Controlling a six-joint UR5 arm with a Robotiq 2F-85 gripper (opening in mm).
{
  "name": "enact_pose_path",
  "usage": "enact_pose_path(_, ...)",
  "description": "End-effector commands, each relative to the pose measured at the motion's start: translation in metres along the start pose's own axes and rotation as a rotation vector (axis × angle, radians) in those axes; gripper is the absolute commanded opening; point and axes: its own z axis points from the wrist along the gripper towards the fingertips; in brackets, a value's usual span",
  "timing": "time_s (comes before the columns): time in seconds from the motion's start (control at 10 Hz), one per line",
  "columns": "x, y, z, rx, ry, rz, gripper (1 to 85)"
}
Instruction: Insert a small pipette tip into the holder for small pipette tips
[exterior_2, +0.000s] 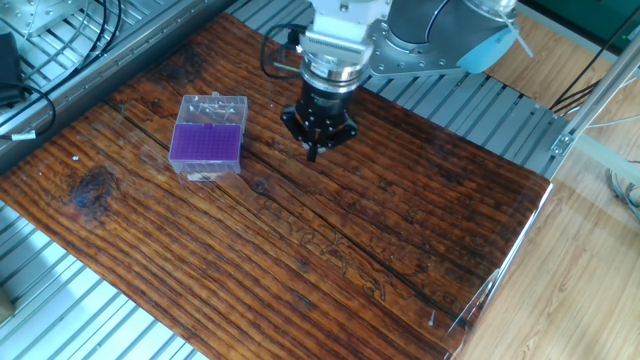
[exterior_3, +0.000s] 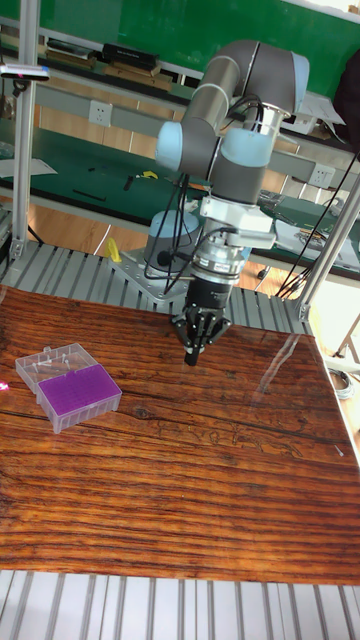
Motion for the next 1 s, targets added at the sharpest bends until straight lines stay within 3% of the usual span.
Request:
enact_pose_path(0.0,0.012,-0.014,-0.016,0.003,0.026,0.106,1.0)
enact_pose_path(0.3,0.025,-0.044,-0.022,-0.029,0.027,0.073,1.0)
enact_pose_path(0.5,0.043,-0.055,-0.022,-0.064,0.033,0.047,1.0)
enact_pose_path(0.7,0.055,-0.057,-0.027,-0.069,0.046,0.036,1.0)
enact_pose_path(0.9,0.052,-0.053,-0.027,-0.075,0.048,0.037,1.0)
